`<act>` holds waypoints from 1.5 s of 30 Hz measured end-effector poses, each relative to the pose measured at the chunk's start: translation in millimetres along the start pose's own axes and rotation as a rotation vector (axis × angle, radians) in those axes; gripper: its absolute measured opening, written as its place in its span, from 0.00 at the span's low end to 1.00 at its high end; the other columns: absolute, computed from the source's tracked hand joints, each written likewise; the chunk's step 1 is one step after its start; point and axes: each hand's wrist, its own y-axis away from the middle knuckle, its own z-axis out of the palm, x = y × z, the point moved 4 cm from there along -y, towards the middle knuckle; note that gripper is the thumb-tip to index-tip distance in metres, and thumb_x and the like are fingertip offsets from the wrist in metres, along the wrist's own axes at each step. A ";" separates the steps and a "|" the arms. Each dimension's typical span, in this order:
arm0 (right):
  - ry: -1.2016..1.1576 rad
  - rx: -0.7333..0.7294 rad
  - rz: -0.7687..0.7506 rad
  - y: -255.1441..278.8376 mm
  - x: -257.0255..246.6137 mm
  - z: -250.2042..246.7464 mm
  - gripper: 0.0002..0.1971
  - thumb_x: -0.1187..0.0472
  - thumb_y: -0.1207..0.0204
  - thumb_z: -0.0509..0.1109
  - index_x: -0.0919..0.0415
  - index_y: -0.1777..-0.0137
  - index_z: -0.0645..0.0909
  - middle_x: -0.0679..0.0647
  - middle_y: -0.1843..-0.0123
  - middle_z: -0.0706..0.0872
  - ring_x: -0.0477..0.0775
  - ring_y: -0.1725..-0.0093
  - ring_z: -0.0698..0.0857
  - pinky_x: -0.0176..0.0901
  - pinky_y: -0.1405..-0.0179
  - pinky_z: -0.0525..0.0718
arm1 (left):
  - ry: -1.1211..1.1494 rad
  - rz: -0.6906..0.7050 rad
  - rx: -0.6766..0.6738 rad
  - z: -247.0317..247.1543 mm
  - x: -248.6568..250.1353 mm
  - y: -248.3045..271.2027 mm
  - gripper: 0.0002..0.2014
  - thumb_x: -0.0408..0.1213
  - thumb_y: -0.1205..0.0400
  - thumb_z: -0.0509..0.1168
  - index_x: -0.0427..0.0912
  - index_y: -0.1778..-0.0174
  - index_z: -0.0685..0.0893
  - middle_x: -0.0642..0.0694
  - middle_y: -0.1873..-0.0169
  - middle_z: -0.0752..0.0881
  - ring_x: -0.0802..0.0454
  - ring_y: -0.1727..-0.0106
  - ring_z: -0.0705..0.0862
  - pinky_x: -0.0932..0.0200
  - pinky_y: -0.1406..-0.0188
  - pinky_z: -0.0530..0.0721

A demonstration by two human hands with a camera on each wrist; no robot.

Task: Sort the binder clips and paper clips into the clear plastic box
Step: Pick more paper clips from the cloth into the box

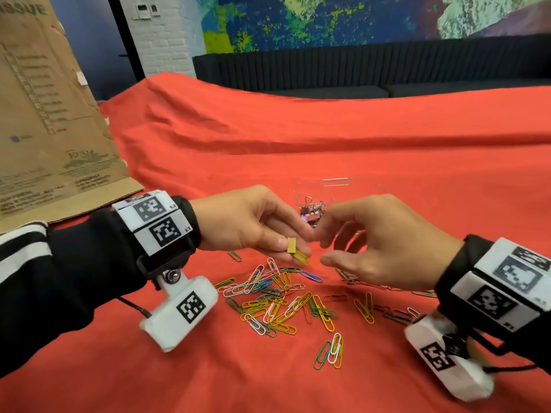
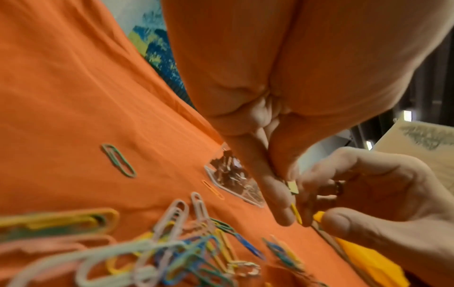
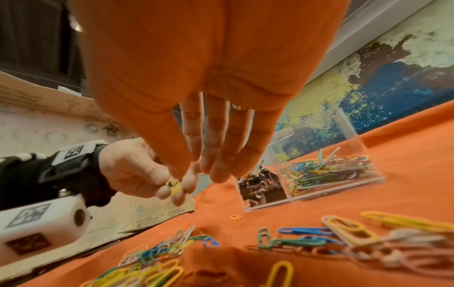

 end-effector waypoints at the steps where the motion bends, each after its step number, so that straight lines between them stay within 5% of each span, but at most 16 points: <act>1: -0.014 0.030 -0.023 -0.5 -2.9 -0.3 0.08 0.57 0.31 0.83 0.48 0.54 0.88 0.42 0.62 0.90 0.42 0.63 0.89 0.37 0.63 0.87 | 0.047 0.013 -0.012 2.0 2.0 -1.6 0.19 0.12 0.17 0.59 0.27 0.32 0.79 0.34 0.46 0.90 0.51 0.52 0.92 0.60 0.45 0.90; 6: -0.018 0.076 -0.053 -4.2 -6.7 2.5 0.12 0.55 0.33 0.84 0.49 0.51 0.89 0.43 0.64 0.88 0.44 0.67 0.88 0.35 0.66 0.84 | 0.197 0.089 -0.019 9.8 8.1 -4.8 0.26 0.15 0.23 0.65 0.33 0.29 0.73 0.35 0.46 0.89 0.42 0.54 0.89 0.57 0.48 0.91; 13: 0.071 0.092 -0.009 -13.4 1.8 0.5 0.08 0.51 0.32 0.84 0.45 0.53 0.94 0.47 0.71 0.87 0.44 0.70 0.83 0.44 0.64 0.83 | 0.113 0.021 0.124 9.8 6.0 -0.6 0.16 0.22 0.20 0.70 0.31 0.37 0.78 0.27 0.48 0.90 0.38 0.52 0.92 0.52 0.49 0.91; 15: 0.114 0.095 0.032 -18.7 8.4 -8.5 0.08 0.48 0.32 0.83 0.45 0.53 0.95 0.45 0.74 0.85 0.43 0.72 0.81 0.34 0.69 0.77 | -0.100 -0.034 0.177 4.5 2.5 4.7 0.15 0.32 0.22 0.76 0.37 0.41 0.83 0.35 0.51 0.92 0.43 0.55 0.93 0.54 0.52 0.92; 17: 0.131 0.145 0.081 -27.4 17.3 -22.0 0.10 0.43 0.34 0.81 0.45 0.58 0.94 0.43 0.76 0.85 0.41 0.74 0.81 0.31 0.72 0.73 | -0.612 -0.016 0.270 -6.0 2.1 15.2 0.19 0.51 0.27 0.79 0.48 0.45 0.85 0.51 0.54 0.92 0.57 0.58 0.91 0.62 0.55 0.86; 19: 0.158 0.209 0.119 -40.2 26.0 -34.9 0.10 0.40 0.34 0.81 0.44 0.59 0.94 0.41 0.76 0.85 0.39 0.73 0.82 0.30 0.71 0.76 | -1.043 -0.089 0.192 -11.6 -6.9 24.3 0.37 0.71 0.37 0.75 0.57 0.35 0.79 0.60 0.45 0.83 0.61 0.50 0.84 0.62 0.46 0.81; 21: 0.193 0.238 0.142 -55.0 32.2 -40.8 0.11 0.43 0.32 0.82 0.46 0.55 0.94 0.44 0.72 0.87 0.42 0.68 0.85 0.38 0.64 0.80 | -1.174 -0.253 0.041 -16.9 -25.3 31.7 0.56 0.81 0.48 0.70 0.64 0.23 0.64 0.58 0.36 0.73 0.57 0.37 0.79 0.56 0.33 0.79; 24: 0.246 0.204 0.132 -76.6 34.0 -34.2 0.11 0.49 0.30 0.83 0.49 0.49 0.94 0.45 0.67 0.87 0.45 0.67 0.83 0.38 0.58 0.77 | -1.106 -0.290 -0.022 -17.1 -37.4 34.6 0.57 0.75 0.45 0.76 0.66 0.21 0.59 0.57 0.35 0.69 0.60 0.38 0.79 0.59 0.33 0.79; 27: 0.277 0.169 0.149 -84.9 36.3 -26.7 0.12 0.53 0.30 0.83 0.45 0.47 0.93 0.44 0.63 0.90 0.36 0.66 0.82 0.42 0.51 0.84 | -1.056 -0.189 0.014 -15.0 -34.2 26.9 0.44 0.64 0.37 0.81 0.60 0.27 0.70 0.57 0.42 0.77 0.74 0.58 0.77 0.78 0.57 0.73; 30: 0.272 0.218 0.140 -78.3 36.9 -33.6 0.09 0.55 0.30 0.81 0.46 0.50 0.92 0.46 0.64 0.91 0.34 0.68 0.82 0.39 0.55 0.82 | -0.950 -0.152 0.032 -13.2 -34.6 22.3 0.30 0.55 0.32 0.81 0.57 0.37 0.77 0.56 0.56 0.84 0.72 0.67 0.80 0.73 0.65 0.76; 34: 0.285 0.231 0.107 -52.0 32.6 -49.1 0.02 0.54 0.29 0.79 0.46 0.58 0.92 0.45 0.67 0.90 0.33 0.72 0.82 0.29 0.64 0.75 | -1.004 -0.082 0.075 -12.1 -33.7 15.9 0.12 0.49 0.22 0.74 0.55 0.46 0.81 0.57 0.62 0.87 0.64 0.65 0.83 0.63 0.61 0.80; 38: 0.353 -0.089 0.124 -17.7 31.8 -37.0 0.03 0.53 0.32 0.80 0.43 0.58 0.92 0.36 0.69 0.88 0.30 0.67 0.85 0.19 0.68 0.73 | -1.035 -0.042 0.134 -12.4 -30.2 10.8 0.06 0.48 0.20 0.72 0.52 0.52 0.85 0.57 0.63 0.89 0.62 0.64 0.85 0.67 0.63 0.79; 42: 0.388 -0.418 0.142 11.9 35.9 -9.0 0.24 0.38 0.34 0.80 0.34 0.36 0.84 0.30 0.50 0.86 0.35 0.50 0.85 0.30 0.53 0.78 | -0.916 -0.067 0.106 -12.1 -23.4 8.6 0.02 0.43 0.19 0.73 0.49 0.56 0.88 0.55 0.70 0.91 0.64 0.69 0.88 0.74 0.67 0.77; 45: 0.459 -0.455 0.098 12.7 35.6 4.5 0.29 0.41 0.31 0.79 0.37 0.28 0.80 0.37 0.39 0.85 0.38 0.53 0.77 0.34 0.47 0.76 | -0.840 -0.067 0.078 -12.1 -11.2 7.5 0.02 0.41 0.21 0.75 0.49 0.57 0.91 0.55 0.71 0.92 0.62 0.70 0.90 0.72 0.66 0.80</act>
